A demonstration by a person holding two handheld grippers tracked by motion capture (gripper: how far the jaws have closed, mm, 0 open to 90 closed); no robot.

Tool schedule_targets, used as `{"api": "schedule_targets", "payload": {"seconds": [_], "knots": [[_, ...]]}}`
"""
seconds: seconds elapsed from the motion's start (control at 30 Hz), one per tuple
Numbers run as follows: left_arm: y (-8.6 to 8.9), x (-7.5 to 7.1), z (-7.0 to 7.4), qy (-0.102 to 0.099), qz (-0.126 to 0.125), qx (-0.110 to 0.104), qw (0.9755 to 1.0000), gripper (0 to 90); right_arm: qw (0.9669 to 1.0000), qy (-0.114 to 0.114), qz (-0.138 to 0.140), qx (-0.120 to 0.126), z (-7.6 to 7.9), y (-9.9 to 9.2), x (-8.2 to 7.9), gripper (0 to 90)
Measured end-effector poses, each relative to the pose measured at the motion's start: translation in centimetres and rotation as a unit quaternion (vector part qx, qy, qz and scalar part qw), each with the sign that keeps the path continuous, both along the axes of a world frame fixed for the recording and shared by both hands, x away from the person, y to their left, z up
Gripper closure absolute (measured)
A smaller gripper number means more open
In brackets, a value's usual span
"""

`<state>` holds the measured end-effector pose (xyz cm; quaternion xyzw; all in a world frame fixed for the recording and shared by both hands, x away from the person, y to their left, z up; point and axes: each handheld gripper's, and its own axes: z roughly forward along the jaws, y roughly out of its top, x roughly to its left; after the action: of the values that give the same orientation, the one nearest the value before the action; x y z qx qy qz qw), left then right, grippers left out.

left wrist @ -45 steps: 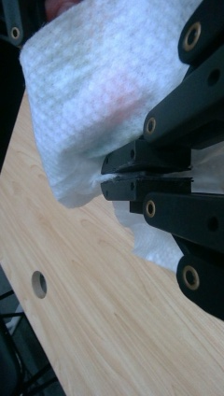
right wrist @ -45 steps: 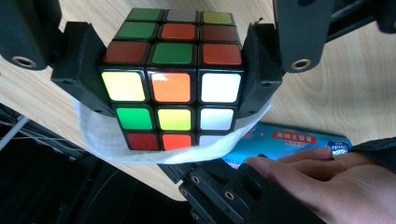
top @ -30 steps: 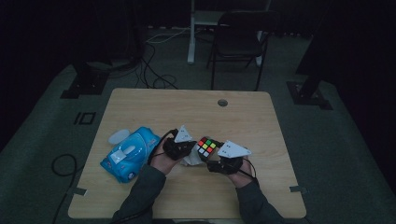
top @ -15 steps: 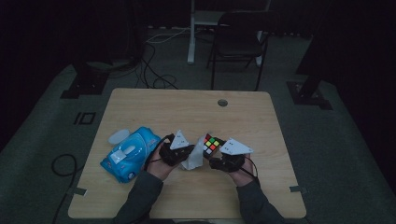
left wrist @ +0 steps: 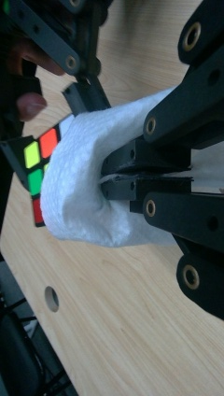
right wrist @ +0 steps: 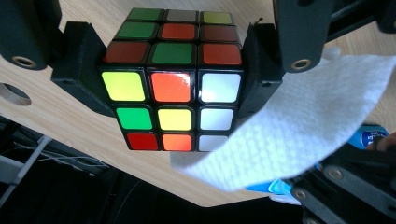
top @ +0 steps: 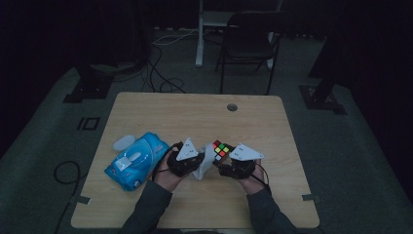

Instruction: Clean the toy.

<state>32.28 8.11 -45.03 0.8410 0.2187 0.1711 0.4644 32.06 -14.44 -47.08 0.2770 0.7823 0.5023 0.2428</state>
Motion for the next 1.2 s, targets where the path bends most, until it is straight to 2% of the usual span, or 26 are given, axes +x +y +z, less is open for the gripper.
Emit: {"api": "schedule_targets", "payload": {"seconds": [0.13, 0.4, 0.53, 0.6, 0.67, 0.77, 0.97, 1.03, 1.1, 1.2], "knots": [[0.3, 0.2, -0.1, -0.002, 0.004, -0.011, 0.9999, 87.2, 1.0000, 0.003, 0.000, -0.003, 0.0, 0.1, 0.0, 34.1], [0.7, 0.6, -0.6, 0.001, 0.027, -0.015, 0.9995, 86.4, 0.9999, 0.008, -0.001, -0.007, -0.1, 0.2, 0.1, 34.2], [0.4, 0.5, -1.0, 0.002, 0.029, 0.002, 0.9996, 86.5, 0.9999, 0.011, -0.003, -0.003, -0.2, 0.2, 0.1, 34.1], [0.1, 0.4, -1.3, 0.006, 0.020, 0.008, 0.9997, 86.7, 0.9999, 0.011, -0.004, 0.004, 0.0, 0.0, 0.1, 34.1], [-0.6, 0.2, -1.8, 0.006, 0.013, 0.026, 0.9996, 86.8, 0.9998, 0.014, -0.003, 0.013, 0.1, -0.1, 0.1, 34.2], [-1.6, 0.0, -2.5, 0.007, 0.005, 0.042, 0.9991, 86.8, 0.9998, 0.013, -0.011, 0.010, 0.2, -0.1, 0.1, 34.2], [-2.5, -0.4, -2.5, 0.009, -0.015, 0.048, 0.9987, 86.9, 0.9996, 0.017, -0.017, 0.014, 0.0, -0.3, 0.3, 34.1], [-2.8, -0.6, -2.3, 0.004, -0.013, 0.055, 0.9984, 86.8, 0.9996, 0.018, -0.017, 0.014, 0.0, -0.2, 0.3, 34.1], [-2.8, -0.6, -2.3, 0.009, -0.024, 0.044, 0.9987, 86.8, 0.9995, 0.020, -0.019, 0.018, 0.0, -0.3, 0.4, 34.1], [-3.3, -1.0, -2.2, 0.007, -0.039, 0.049, 0.9980, 86.9, 0.9993, 0.022, -0.022, 0.022, 0.0, -0.3, 0.4, 34.1]]}}
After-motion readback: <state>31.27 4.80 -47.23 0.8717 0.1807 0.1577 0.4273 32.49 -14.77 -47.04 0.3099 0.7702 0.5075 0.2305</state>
